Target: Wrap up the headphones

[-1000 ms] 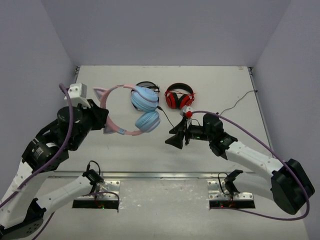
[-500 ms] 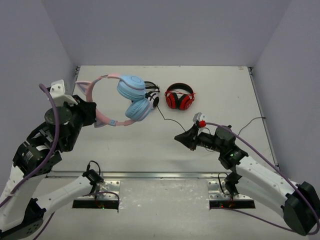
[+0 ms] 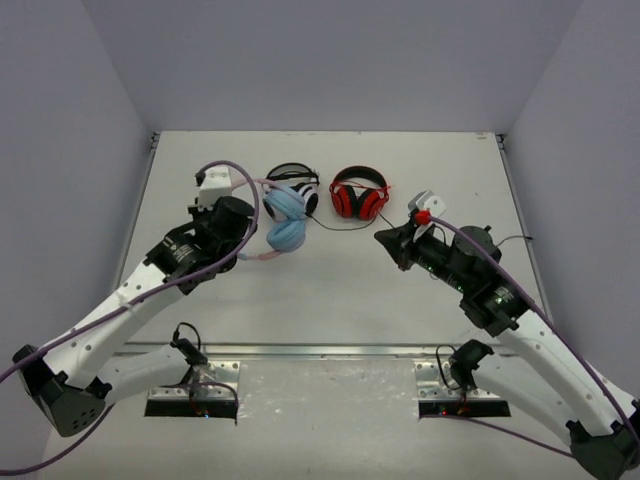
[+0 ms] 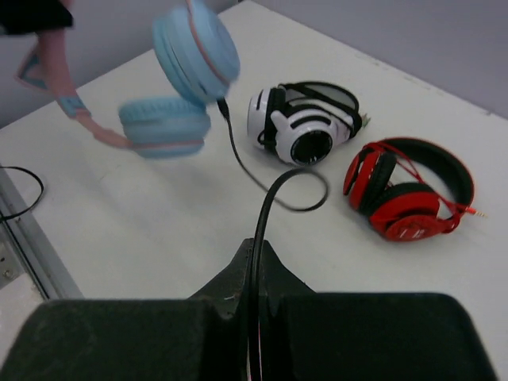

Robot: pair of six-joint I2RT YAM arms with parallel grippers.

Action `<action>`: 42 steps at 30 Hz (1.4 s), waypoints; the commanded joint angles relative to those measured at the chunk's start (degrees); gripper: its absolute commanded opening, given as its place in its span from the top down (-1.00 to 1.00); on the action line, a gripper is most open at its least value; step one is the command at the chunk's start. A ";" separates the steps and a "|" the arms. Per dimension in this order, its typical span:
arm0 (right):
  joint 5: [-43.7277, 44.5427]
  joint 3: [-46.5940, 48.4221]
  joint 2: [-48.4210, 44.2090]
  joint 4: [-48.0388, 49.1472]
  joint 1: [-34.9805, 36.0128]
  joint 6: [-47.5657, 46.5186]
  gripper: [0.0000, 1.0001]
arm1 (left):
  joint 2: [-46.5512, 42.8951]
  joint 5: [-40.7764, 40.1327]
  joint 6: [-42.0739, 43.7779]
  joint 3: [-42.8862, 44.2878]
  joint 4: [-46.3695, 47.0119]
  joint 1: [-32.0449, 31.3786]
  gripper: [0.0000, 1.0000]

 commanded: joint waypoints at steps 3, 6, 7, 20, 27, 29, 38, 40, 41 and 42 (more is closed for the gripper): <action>-5.17 16.92 4.49 -12.33 0.11 -6.92 0.97 | 2.48 11.40 8.14 -3.06 13.26 -0.25 0.99; -14.57 24.41 9.93 -19.45 0.20 -10.69 0.97 | 2.22 22.14 11.57 -5.70 17.67 -0.25 0.99; -16.69 25.91 11.35 -22.69 0.20 -11.92 0.97 | 2.04 25.04 12.63 -6.14 19.24 -0.34 0.99; -10.03 41.92 26.73 -31.51 6.96 -22.66 0.97 | 1.87 63.37 17.47 -9.22 24.18 -1.92 0.99; 17.79 38.68 30.00 -22.04 14.96 -15.46 0.97 | 2.39 66.82 17.12 -9.75 24.18 -3.41 0.99; 21.42 38.67 30.70 -21.40 15.14 -13.88 0.97 | 2.13 66.56 17.30 -9.75 24.09 -3.85 0.99; 33.04 37.09 32.81 -20.08 15.05 -11.58 0.97 | -2.61 71.29 17.65 -10.80 25.49 -4.73 0.99; 31.55 38.05 33.51 -21.22 15.14 -11.41 0.97 | -3.14 72.88 17.82 -10.72 25.67 -4.73 0.99; 29.54 38.58 34.12 -22.70 15.05 -11.06 0.97 | -3.32 73.23 18.00 -10.72 25.85 -4.73 0.99; 28.04 39.45 34.30 -23.15 15.14 -11.06 0.97 | -3.49 73.41 18.00 -10.72 25.85 -4.73 0.99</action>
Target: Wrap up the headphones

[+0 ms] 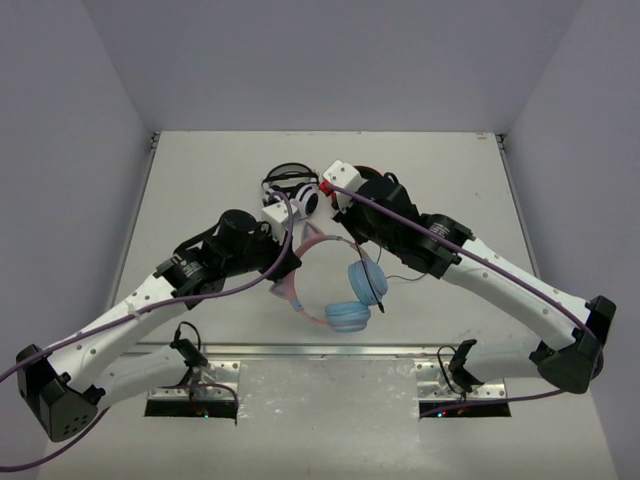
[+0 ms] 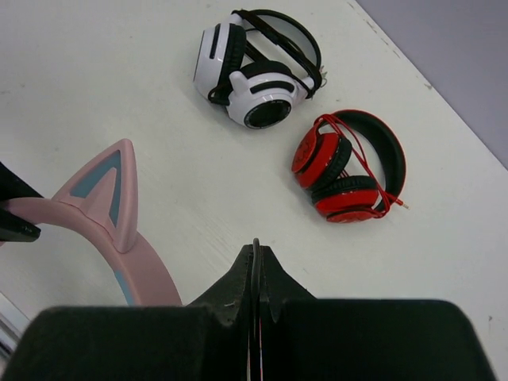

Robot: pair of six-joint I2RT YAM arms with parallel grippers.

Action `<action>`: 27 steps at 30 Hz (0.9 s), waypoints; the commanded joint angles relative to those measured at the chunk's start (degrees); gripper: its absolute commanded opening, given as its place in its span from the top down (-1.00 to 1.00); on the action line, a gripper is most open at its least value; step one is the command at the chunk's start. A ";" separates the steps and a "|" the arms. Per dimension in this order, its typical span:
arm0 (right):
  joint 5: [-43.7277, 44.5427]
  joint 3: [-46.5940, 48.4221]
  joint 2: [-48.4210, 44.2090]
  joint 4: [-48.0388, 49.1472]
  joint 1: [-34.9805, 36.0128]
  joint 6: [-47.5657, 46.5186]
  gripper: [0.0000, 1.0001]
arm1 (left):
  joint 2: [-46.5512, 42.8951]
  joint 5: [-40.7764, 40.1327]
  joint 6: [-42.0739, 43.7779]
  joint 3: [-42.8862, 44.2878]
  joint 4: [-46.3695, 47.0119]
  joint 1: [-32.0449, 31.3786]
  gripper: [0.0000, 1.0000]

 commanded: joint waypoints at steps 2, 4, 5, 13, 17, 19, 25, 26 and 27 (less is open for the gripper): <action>-1.08 2.68 1.02 1.78 -0.29 1.49 0.97 | -2.45 9.09 0.64 0.78 5.63 -1.72 0.99; -3.73 3.38 0.14 1.42 -0.38 1.93 0.97 | -1.31 6.19 0.29 0.87 5.19 -1.72 0.99; -6.09 3.56 -0.21 1.51 -0.29 2.11 0.97 | -0.87 5.92 0.29 1.30 4.66 -1.72 0.99; -14.98 3.65 -3.99 1.95 -0.38 7.55 0.97 | 0.02 3.98 0.47 1.48 4.04 -1.72 0.99; -17.36 3.91 -4.43 2.04 -0.38 8.61 0.97 | -0.16 5.11 0.64 1.66 4.13 -1.72 0.99; -17.10 3.65 -4.08 2.21 -0.29 8.35 0.97 | -0.86 8.71 0.56 1.31 4.92 -1.72 0.99; -10.89 3.30 -1.53 0.98 -0.29 9.58 0.97 | -2.79 13.65 0.65 0.78 6.24 -1.72 0.99; -9.29 2.16 -1.79 1.33 -0.29 10.01 0.97 | -3.06 13.91 0.64 0.61 6.24 -1.72 0.99; -7.36 1.46 -1.97 1.86 -0.29 11.15 0.97 | -3.15 14.08 0.73 0.52 6.42 -1.72 0.99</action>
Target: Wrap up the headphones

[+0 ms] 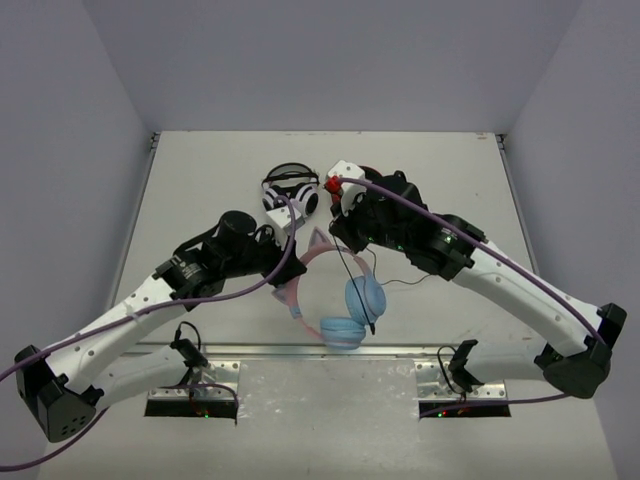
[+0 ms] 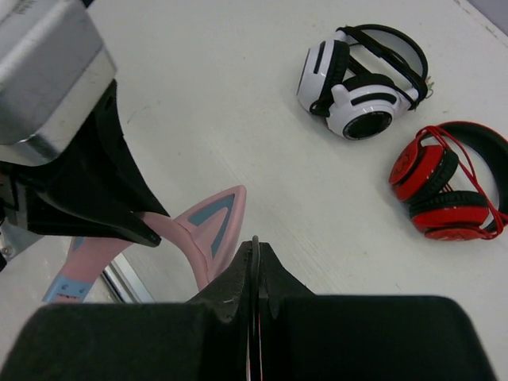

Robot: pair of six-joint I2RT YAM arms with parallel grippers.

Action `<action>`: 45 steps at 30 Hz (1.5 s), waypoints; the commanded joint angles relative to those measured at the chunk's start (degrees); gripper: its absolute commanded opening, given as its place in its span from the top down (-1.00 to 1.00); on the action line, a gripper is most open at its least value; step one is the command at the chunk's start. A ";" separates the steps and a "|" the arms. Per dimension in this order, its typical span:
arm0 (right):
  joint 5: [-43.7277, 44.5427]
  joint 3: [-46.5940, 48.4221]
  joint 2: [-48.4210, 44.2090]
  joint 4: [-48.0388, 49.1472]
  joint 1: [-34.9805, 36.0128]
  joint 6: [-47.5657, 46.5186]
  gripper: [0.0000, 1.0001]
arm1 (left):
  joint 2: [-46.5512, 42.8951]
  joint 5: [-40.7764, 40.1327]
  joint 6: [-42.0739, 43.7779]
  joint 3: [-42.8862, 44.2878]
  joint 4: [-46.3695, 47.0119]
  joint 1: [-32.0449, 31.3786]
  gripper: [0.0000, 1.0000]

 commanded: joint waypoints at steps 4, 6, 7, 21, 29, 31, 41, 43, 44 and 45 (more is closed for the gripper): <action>15.39 -3.59 -2.00 7.20 -0.31 4.09 0.97 | -2.80 8.30 -0.38 0.54 5.96 -0.93 0.99; 19.79 -5.87 -3.15 8.35 -0.40 5.49 0.97 | -2.98 8.21 -0.47 0.45 5.87 -0.93 0.99; 20.84 -6.84 -4.54 10.10 -0.40 5.84 0.97 | -2.89 8.21 -0.47 0.36 5.96 -0.93 0.99; 17.43 -12.91 -6.31 13.98 -0.40 5.76 0.96 | -7.80 5.14 -0.82 0.19 7.71 -0.93 0.99; 12.68 -15.28 -8.59 14.07 -2.77 6.90 0.71 | -13.60 6.36 -0.56 -0.69 9.56 -0.93 0.99; 11.81 -15.37 -9.30 13.63 -3.83 6.64 0.74 | -14.84 6.45 -0.65 -0.78 9.30 -0.93 0.99; -2.34 -21.52 -15.71 18.89 -6.90 4.00 0.97 | -18.88 4.26 -7.05 0.62 11.23 -0.93 0.99; -2.26 -23.10 -16.68 19.78 -6.99 3.39 0.97 | -18.97 2.76 -8.20 1.76 10.80 -0.93 0.99; -3.83 -23.98 -17.03 20.48 -6.99 3.39 0.97 | -18.97 2.15 -9.60 3.16 10.62 -0.93 0.99; -4.02 -24.33 -17.47 20.83 -7.25 3.30 0.97 | -19.06 0.92 -10.22 3.96 10.44 -0.93 0.99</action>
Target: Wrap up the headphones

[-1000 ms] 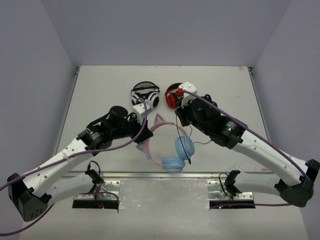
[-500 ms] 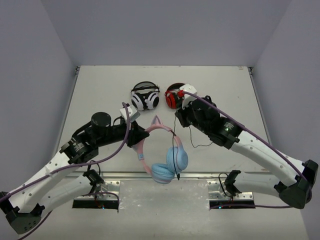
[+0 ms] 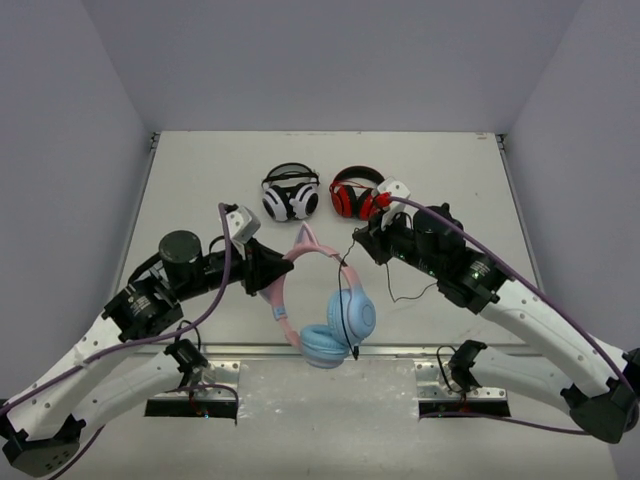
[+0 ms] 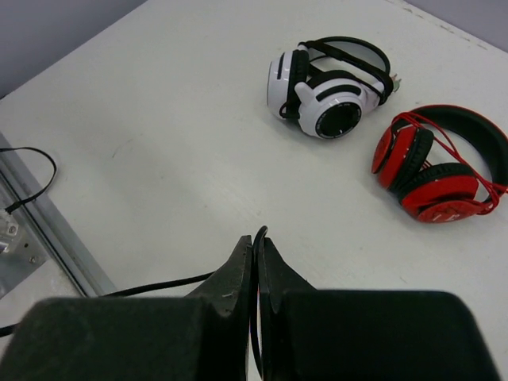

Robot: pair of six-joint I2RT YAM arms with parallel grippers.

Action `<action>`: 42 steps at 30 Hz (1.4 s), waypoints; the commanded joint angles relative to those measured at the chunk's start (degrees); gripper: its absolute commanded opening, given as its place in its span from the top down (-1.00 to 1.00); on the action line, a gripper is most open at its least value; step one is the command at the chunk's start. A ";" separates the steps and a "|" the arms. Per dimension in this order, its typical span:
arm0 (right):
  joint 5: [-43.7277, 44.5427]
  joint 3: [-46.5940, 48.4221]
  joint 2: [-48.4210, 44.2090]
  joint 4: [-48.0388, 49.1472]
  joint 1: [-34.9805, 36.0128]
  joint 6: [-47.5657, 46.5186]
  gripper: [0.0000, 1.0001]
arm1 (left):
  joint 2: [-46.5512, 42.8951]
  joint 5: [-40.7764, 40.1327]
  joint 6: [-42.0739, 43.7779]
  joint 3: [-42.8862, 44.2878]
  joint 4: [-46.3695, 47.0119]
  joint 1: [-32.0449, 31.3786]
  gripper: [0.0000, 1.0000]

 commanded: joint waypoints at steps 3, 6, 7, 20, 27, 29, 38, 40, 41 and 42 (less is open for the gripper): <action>-3.47 -2.76 -1.87 5.17 -1.60 -0.70 0.97 | -1.57 -3.31 -8.55 8.84 6.42 -0.84 0.99; -4.87 -4.35 -3.10 7.01 -2.39 0.18 0.97 | -1.14 -9.52 -12.59 12.10 4.40 -0.84 0.99; -5.75 -4.79 -3.89 7.54 -2.57 0.44 0.97 | -1.05 -11.39 -13.73 14.55 2.65 -0.84 0.99; -22.79 -12.97 -11.98 22.93 -2.57 5.01 0.97 | 0.36 -15.27 -29.12 17.83 6.76 -0.84 0.99; -30.80 -12.53 -10.84 25.99 -2.57 5.89 0.97 | -1.05 -14.74 -33.87 14.05 15.72 -0.84 0.99; -30.98 -13.40 -11.28 26.97 -2.57 6.33 0.93 | -1.48 -15.18 -34.04 13.96 16.17 -0.84 0.99; -18.16 -15.60 -14.26 27.94 -2.57 11.07 0.97 | -5.78 -19.91 -30.97 13.52 14.15 -0.84 0.99; -19.11 -16.22 -14.62 29.60 -2.57 11.34 0.97 | -6.67 -20.72 -30.88 12.99 13.80 -0.84 0.99; -19.47 -16.13 -14.44 29.78 -2.57 11.34 0.97 | -6.93 -21.07 -30.88 12.90 13.71 -0.84 0.99; -20.25 -15.96 -14.18 29.78 -2.57 11.17 0.97 | -7.28 -21.94 -31.14 12.82 13.88 -0.84 0.99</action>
